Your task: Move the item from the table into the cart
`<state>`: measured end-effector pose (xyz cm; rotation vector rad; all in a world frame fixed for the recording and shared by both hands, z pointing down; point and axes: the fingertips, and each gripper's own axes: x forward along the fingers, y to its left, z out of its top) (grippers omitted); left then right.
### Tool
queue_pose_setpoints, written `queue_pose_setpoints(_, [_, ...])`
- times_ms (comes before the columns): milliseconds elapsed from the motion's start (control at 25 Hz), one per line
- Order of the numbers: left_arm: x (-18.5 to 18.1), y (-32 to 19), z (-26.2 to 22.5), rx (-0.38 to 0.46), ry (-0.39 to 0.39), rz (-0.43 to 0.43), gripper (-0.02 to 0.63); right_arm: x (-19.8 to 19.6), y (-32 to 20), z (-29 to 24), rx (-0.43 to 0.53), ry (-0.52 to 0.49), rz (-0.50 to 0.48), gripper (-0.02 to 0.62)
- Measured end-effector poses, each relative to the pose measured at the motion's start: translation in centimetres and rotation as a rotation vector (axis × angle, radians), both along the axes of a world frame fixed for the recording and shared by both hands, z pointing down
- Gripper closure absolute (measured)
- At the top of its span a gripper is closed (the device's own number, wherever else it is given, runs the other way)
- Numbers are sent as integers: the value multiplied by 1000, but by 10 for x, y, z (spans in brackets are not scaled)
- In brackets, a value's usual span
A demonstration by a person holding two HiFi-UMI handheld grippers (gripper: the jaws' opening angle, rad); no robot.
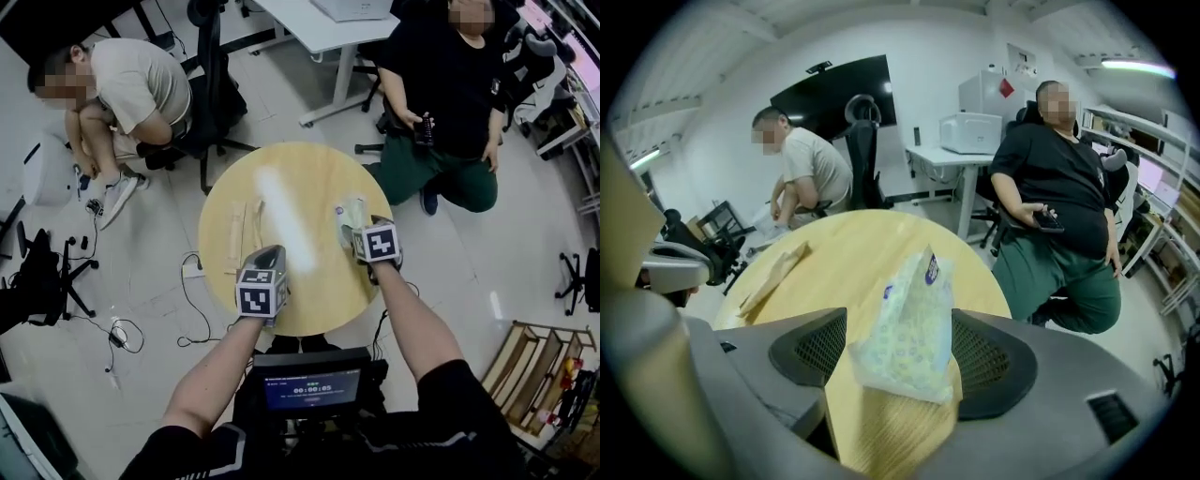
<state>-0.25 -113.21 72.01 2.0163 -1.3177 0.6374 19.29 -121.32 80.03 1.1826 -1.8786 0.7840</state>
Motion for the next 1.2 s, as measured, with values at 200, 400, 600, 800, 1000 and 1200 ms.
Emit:
queue_pose_setpoints(200, [-7,-45,41,-47,3,11,584,-6,-44,55,-81,70,8,253])
queue_pose_setpoints(400, [-22,-58,63,-72,4,3,584,-35,-52,82,-151,36,18,356])
queue_pose_setpoints(600, [-25,-65,68,-67,18,4,584,-34,-54,92,-144,119,-22,503])
queue_pose_setpoints(800, [2,-67,45,-38,2,36,584,-8,-64,73,-67,26,28,557])
queue_pose_setpoints(1000, [18,-51,-9,47,50,128,586,3,-37,-4,66,-83,151,557])
queue_pose_setpoints(1200, [34,-14,-74,191,129,289,586,8,28,-111,255,-117,285,558])
